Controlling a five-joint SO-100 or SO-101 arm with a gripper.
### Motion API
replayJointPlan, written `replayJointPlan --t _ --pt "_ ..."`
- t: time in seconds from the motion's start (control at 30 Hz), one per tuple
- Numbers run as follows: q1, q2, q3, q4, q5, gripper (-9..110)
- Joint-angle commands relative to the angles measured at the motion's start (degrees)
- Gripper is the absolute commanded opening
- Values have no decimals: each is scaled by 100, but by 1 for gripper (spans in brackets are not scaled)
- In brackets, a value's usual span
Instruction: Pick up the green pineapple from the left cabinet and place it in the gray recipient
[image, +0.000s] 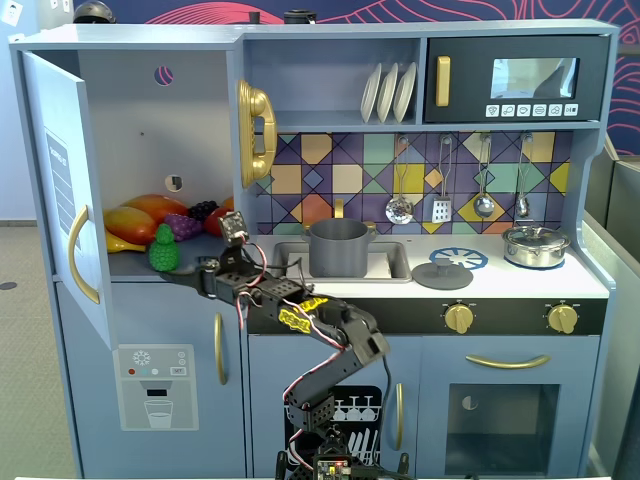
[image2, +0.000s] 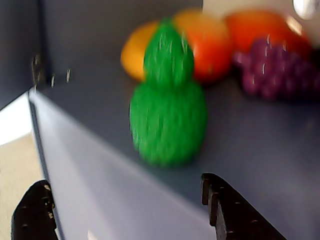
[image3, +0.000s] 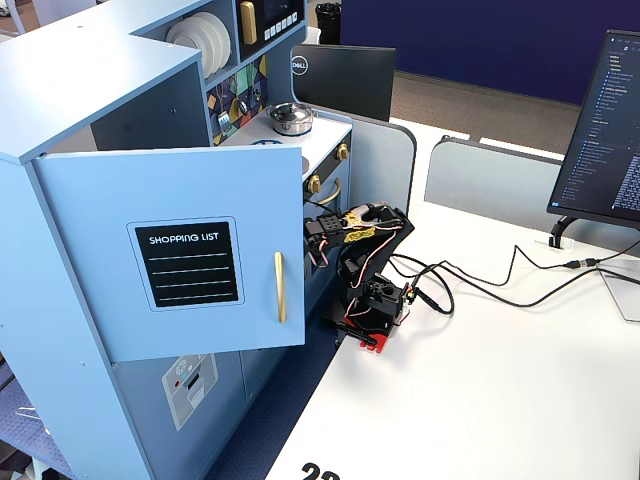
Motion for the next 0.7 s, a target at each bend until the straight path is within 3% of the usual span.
replayJointPlan --t 0.0,0.67 --pt "290 -519 -861 -378 246 33" --pt "299 -2188 -2074 -633 580 36"
